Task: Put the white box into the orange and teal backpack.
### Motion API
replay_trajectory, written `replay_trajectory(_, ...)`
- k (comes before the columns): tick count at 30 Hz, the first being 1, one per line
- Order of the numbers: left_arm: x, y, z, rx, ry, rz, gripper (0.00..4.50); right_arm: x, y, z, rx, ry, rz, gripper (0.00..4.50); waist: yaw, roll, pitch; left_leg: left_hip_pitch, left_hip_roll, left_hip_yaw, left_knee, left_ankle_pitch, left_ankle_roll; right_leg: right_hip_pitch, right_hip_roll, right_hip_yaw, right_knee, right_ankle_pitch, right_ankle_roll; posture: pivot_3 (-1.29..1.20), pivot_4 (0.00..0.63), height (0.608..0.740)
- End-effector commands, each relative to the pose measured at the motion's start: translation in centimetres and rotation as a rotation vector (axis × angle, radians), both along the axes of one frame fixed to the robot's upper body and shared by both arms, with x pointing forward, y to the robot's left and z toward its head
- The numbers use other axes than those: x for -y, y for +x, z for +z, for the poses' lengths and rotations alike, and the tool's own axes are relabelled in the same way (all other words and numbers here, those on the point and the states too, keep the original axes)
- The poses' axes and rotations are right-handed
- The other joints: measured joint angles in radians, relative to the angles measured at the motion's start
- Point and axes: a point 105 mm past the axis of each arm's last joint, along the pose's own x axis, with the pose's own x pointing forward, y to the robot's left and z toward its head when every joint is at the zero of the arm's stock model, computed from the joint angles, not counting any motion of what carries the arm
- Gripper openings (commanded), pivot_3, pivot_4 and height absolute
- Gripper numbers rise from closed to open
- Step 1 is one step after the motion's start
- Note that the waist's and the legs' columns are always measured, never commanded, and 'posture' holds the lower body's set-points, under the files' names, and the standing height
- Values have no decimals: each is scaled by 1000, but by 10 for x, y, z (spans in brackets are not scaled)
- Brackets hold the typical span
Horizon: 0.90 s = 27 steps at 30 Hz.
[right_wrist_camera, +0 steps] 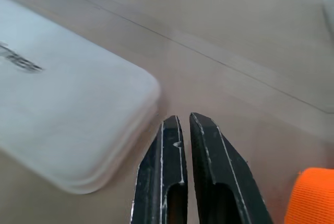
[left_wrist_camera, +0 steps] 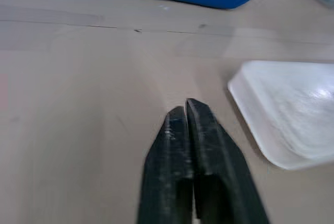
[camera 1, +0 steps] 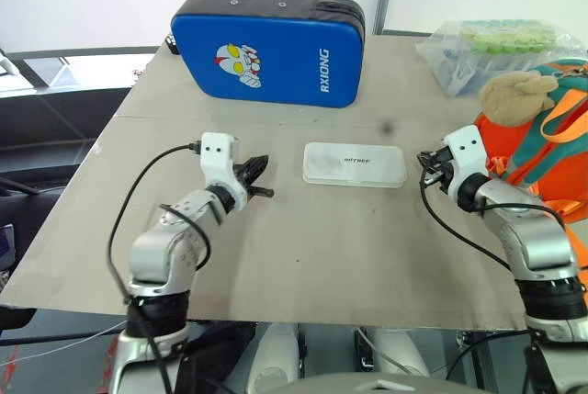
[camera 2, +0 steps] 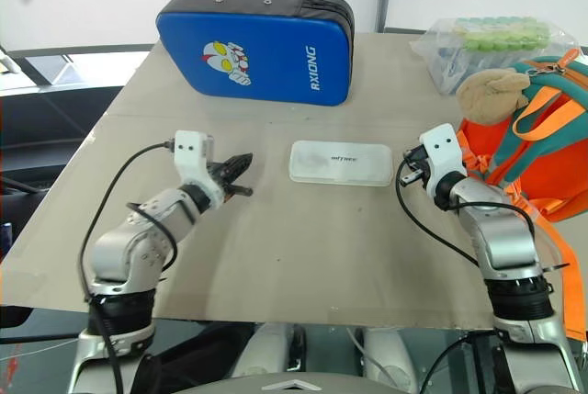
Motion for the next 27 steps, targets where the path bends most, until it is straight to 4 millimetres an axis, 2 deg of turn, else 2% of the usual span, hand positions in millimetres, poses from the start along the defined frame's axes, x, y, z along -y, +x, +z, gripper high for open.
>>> replay_trajectory(1,13,9,-2,21,81,-32,54,-3,9,4,33,-54,-20,0,-2,0,0,0,0,0,0,0,0,0,0,0,0,0,0,0,150,740)
replay_trajectory(3,15,13,-9,14,123,-47,54,-6,12,1,27,-66,-13,0,-4,0,0,0,-1,0,0,0,0,0,0,0,0,0,0,0,150,740)
replay_trajectory(7,20,15,-21,-16,161,-102,54,-28,9,-7,-18,-48,78,0,-9,0,0,0,0,0,0,0,0,0,0,0,0,0,0,0,150,740)
replay_trajectory(10,27,9,-20,13,166,-160,54,-48,0,-9,-56,-6,182,0,-7,0,0,0,0,-1,0,0,0,-1,0,0,1,0,0,0,150,740)
replay_trajectory(14,43,-10,-18,27,148,-247,54,-66,-26,-10,-132,54,344,0,-7,0,0,-1,1,0,0,0,0,-2,-1,0,1,0,0,0,150,740)
replay_trajectory(18,46,-31,-21,-4,116,-281,54,-63,-47,-20,-184,25,398,0,-4,0,0,-4,2,-3,0,0,0,-3,-3,-3,0,0,0,0,150,740)
replay_trajectory(27,37,-70,-33,-100,90,-311,54,-46,-71,-31,-241,39,349,0,-4,0,0,-5,1,-7,1,0,1,-2,-4,-6,0,0,0,0,150,740)
